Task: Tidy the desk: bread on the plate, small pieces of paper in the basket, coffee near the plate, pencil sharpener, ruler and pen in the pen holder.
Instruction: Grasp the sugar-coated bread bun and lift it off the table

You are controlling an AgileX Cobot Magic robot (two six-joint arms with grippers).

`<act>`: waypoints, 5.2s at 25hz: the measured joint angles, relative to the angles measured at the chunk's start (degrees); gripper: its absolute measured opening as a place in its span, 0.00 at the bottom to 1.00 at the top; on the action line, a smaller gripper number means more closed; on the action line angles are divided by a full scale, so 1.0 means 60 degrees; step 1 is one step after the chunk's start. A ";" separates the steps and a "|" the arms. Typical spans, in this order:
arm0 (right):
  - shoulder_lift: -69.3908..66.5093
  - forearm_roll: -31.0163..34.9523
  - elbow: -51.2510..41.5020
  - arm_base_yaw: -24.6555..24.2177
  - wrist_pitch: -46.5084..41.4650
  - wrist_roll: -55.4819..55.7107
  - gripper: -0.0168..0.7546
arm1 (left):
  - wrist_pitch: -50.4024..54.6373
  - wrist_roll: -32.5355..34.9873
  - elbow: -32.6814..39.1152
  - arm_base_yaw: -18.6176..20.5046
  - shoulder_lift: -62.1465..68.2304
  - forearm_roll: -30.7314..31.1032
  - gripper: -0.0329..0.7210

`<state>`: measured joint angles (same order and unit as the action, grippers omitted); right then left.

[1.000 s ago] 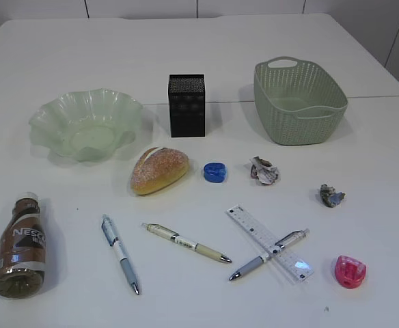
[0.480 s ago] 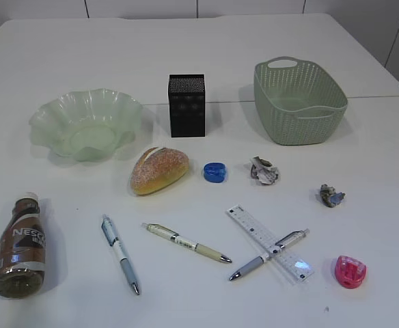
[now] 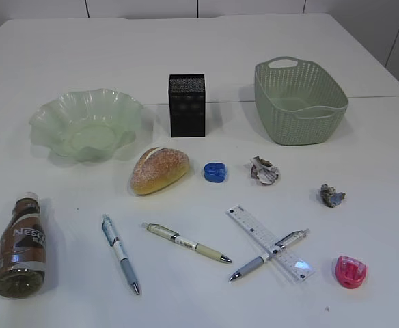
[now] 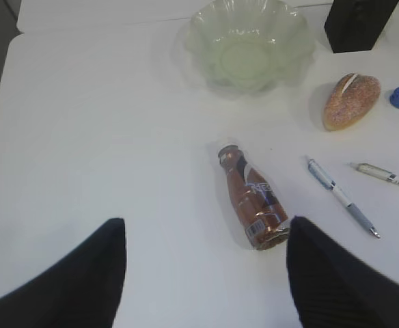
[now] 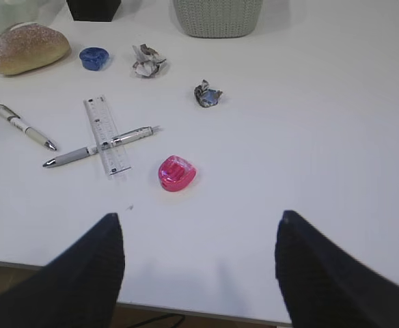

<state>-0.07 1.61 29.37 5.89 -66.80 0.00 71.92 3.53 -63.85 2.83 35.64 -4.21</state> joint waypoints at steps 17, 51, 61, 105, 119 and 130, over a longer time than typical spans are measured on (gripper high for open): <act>-0.6233 -0.0071 0.2847 0.0045 -0.0438 0.0472 0.72 | 0.0041 -0.0004 -0.1355 0.0000 0.3565 -0.0288 0.72; -1.3931 -0.1355 0.7434 0.0045 -0.0142 0.0476 0.71 | -0.0063 0.1359 -0.6427 -0.4877 1.1240 0.0172 0.86; -1.3931 -0.1281 0.7434 0.0045 -0.0086 0.0493 0.71 | -0.0466 0.1379 -0.7119 -0.5289 1.3183 0.0863 0.86; -1.3931 -0.1183 0.7434 0.0045 0.0051 0.0757 0.71 | -0.2944 0.1362 -0.7178 -0.5289 1.5723 0.0174 0.87; -1.3931 -0.1183 0.7434 0.0045 0.0051 0.0757 0.71 | -0.3097 0.1362 -0.7178 -0.5289 1.6333 0.0174 0.85; -1.3931 -0.1183 0.7434 0.0045 0.0051 0.0776 0.71 | -0.3027 0.1362 -0.7197 -0.5289 1.6333 0.0209 0.45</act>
<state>-83.66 -5.49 73.98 6.16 -66.49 4.66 53.76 11.70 -107.03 -28.91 133.64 -2.95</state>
